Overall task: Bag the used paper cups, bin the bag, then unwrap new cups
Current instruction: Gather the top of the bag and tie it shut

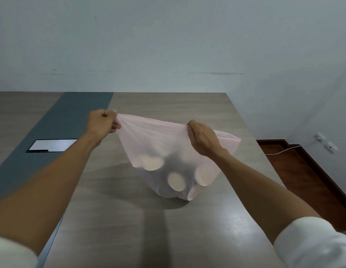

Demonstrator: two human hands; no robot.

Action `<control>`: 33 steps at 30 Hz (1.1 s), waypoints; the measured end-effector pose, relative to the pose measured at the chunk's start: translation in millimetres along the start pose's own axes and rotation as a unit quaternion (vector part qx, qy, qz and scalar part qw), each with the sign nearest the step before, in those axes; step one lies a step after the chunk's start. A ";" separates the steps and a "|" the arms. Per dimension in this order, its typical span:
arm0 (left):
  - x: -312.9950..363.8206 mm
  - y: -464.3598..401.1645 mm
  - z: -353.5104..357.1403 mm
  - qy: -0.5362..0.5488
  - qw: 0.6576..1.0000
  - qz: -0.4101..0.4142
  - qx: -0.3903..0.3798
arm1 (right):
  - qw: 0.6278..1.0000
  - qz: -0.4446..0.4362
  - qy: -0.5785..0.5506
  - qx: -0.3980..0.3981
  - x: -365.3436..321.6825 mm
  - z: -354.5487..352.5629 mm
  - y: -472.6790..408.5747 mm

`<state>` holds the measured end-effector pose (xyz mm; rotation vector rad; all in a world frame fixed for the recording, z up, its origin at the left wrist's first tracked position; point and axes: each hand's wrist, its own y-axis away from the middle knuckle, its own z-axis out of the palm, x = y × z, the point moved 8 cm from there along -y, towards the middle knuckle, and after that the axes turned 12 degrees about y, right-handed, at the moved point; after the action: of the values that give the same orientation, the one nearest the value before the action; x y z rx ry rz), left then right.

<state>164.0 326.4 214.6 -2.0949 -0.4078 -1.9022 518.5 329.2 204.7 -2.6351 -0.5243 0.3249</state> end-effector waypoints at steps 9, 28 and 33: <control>44.7 61.2 118.7 -0.265 0.889 0.344 -0.141 | 0.999 -0.043 0.006 0.025 -16.7 -11.1 -11.1; 8.2 101.3 193.4 -0.349 0.809 0.341 -0.328 | 0.977 0.097 -0.079 -0.172 12.7 13.0 -17.4; -1.3 79.0 189.4 -0.281 0.901 0.157 -0.291 | 0.983 -0.065 0.167 0.028 -13.0 -0.7 13.2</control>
<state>368.3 327.7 194.4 -2.8696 0.4416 -1.3006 511.0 312.5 201.1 -2.5129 -0.5602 -0.1402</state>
